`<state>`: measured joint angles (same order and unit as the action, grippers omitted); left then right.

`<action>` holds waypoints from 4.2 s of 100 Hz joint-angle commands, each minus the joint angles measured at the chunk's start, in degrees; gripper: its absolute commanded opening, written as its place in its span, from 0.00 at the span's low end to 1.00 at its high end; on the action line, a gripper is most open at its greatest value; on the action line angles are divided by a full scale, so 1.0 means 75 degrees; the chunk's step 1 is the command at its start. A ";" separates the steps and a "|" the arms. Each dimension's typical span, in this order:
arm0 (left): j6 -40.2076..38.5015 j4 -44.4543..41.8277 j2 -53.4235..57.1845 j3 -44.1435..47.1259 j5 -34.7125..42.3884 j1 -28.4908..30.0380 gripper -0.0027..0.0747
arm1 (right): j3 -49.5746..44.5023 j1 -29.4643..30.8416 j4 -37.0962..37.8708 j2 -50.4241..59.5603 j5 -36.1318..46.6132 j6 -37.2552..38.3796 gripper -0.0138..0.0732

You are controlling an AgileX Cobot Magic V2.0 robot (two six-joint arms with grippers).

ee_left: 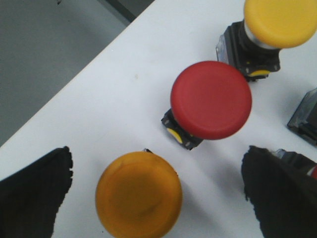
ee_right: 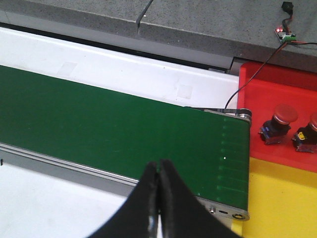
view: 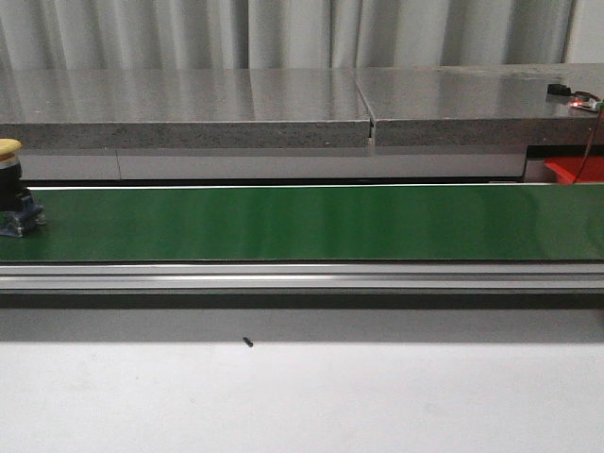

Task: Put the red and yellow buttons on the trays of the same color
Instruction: 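Grasp a second yellow push-button with the left gripper and lift it, then set the second yellow button on the belt and open the left gripper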

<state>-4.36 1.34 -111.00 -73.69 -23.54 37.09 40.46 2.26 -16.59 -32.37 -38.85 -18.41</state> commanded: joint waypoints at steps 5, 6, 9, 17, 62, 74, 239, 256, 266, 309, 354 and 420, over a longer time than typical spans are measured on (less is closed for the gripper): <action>-0.0084 0.0011 0.0354 -0.0324 0.0303 0.0048 0.89 | 0.0204 -0.0003 -0.0061 0.0001 0.0467 -0.0082 0.08; -0.0084 0.0011 0.0354 -0.0324 0.0303 0.0048 0.89 | 0.0204 -0.0003 -0.0061 0.0001 0.0467 -0.0082 0.08; -0.0084 0.0011 0.0354 -0.0334 0.0318 0.0048 0.89 | 0.0204 -0.0003 -0.0061 0.0001 0.0467 -0.0082 0.08; -0.0084 0.0011 0.0354 -0.0352 0.0303 0.0048 0.87 | 0.0204 -0.0003 -0.0061 0.0001 0.0467 -0.0082 0.08; -0.0084 0.0011 0.0354 -0.0352 0.0128 0.0048 0.69 | 0.0204 -0.0003 -0.0061 0.0001 0.0467 -0.0082 0.08; -0.0084 0.0011 0.0354 -0.0352 0.0096 0.0048 0.69 | 0.0204 -0.0003 -0.0061 0.0001 0.0467 -0.0082 0.08; -0.0096 0.0674 0.1834 -0.0370 -0.0741 0.0012 0.11 | 0.0204 -0.0003 -0.0061 0.0001 0.0467 -0.0082 0.08; -0.0096 0.0900 0.2575 -0.0370 -0.1086 -0.0437 0.11 | 0.0204 -0.0003 -0.0061 0.0001 0.0467 -0.0082 0.08; 0.0035 0.0900 0.2805 -0.0370 -0.1316 -0.0882 0.11 | 0.0204 -0.0003 -0.0061 0.0001 0.0467 -0.0082 0.08; 0.0582 0.0900 0.2924 -0.0370 -0.2003 -0.2835 0.11 | 0.0204 -0.0003 -0.0061 0.0001 0.0467 -0.0082 0.08; 0.0582 0.0900 0.2911 -0.0071 -0.2166 -0.3264 0.11 | 0.0204 -0.0003 -0.0061 0.0001 0.0467 -0.0082 0.08; 0.0582 0.0900 0.2911 0.0605 -0.1725 -0.3264 0.12 | 0.0204 -0.0003 -0.0061 0.0001 0.0467 -0.0082 0.08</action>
<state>0.00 7.33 -91.95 -67.59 -38.98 12.92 40.46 2.26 -16.59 -32.37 -38.85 -18.41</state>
